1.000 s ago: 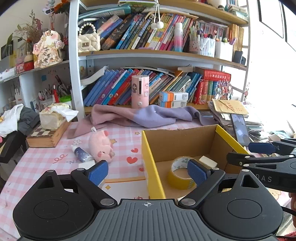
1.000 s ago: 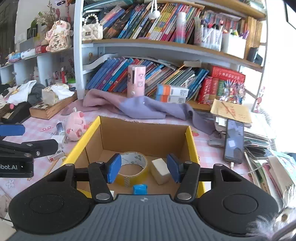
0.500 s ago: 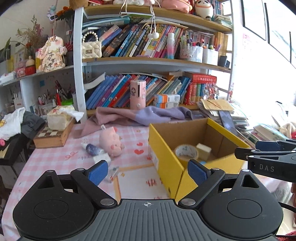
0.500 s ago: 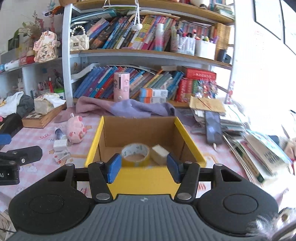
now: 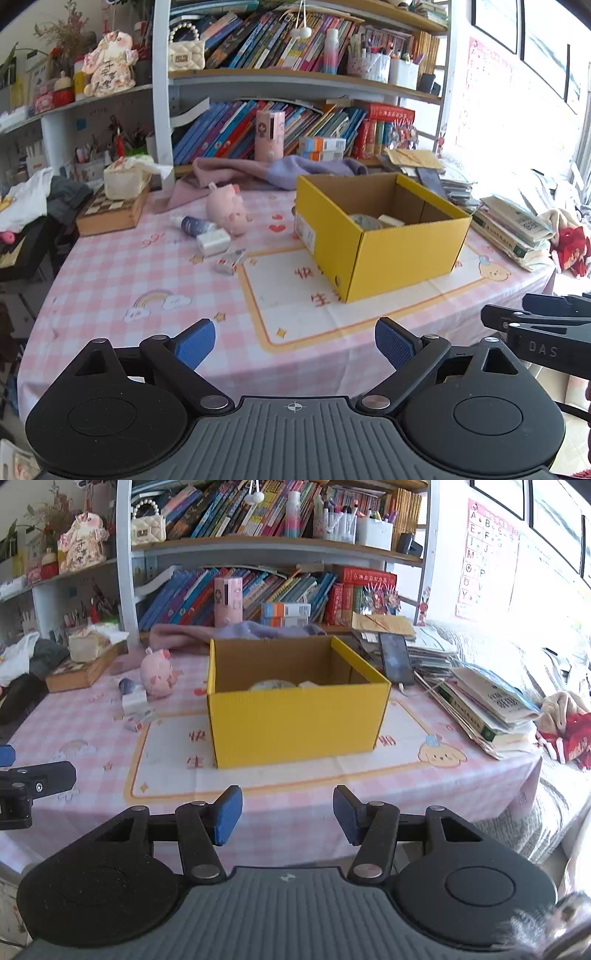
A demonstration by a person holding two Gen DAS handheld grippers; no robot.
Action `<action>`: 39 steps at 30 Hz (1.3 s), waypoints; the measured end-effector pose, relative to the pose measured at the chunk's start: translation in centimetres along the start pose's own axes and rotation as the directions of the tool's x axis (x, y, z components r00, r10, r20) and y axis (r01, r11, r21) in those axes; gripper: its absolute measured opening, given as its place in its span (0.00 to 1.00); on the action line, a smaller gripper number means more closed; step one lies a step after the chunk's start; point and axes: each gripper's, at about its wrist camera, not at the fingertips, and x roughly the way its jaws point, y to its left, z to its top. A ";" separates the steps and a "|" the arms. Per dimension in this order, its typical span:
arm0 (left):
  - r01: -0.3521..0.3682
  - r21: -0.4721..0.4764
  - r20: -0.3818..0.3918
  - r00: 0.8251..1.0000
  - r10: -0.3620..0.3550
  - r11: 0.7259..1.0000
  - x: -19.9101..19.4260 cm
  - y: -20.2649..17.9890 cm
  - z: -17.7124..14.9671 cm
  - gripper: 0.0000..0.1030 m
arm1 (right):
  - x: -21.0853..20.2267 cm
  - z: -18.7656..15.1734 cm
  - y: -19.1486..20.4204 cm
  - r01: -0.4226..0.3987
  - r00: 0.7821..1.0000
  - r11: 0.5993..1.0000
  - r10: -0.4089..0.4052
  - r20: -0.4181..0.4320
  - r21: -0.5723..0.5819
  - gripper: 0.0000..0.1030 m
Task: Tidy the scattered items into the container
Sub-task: 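Withdraw both tools up and away from the yellow box, then move both tools toward the remaining items beside the pink pig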
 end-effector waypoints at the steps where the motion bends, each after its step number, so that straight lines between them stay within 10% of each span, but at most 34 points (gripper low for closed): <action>1: 0.000 -0.003 -0.003 1.000 0.000 1.000 -0.1 0.1 -0.2 0.93 | -0.2 -0.2 0.0 0.001 1.000 1.000 -0.001 -0.003 -0.003 0.51; 39: -0.091 -0.008 -0.062 0.994 0.090 0.996 -3.0 1.5 -3.9 0.93 | -1.0 -2.3 4.2 -0.135 0.987 0.986 0.124 -0.106 -0.102 0.76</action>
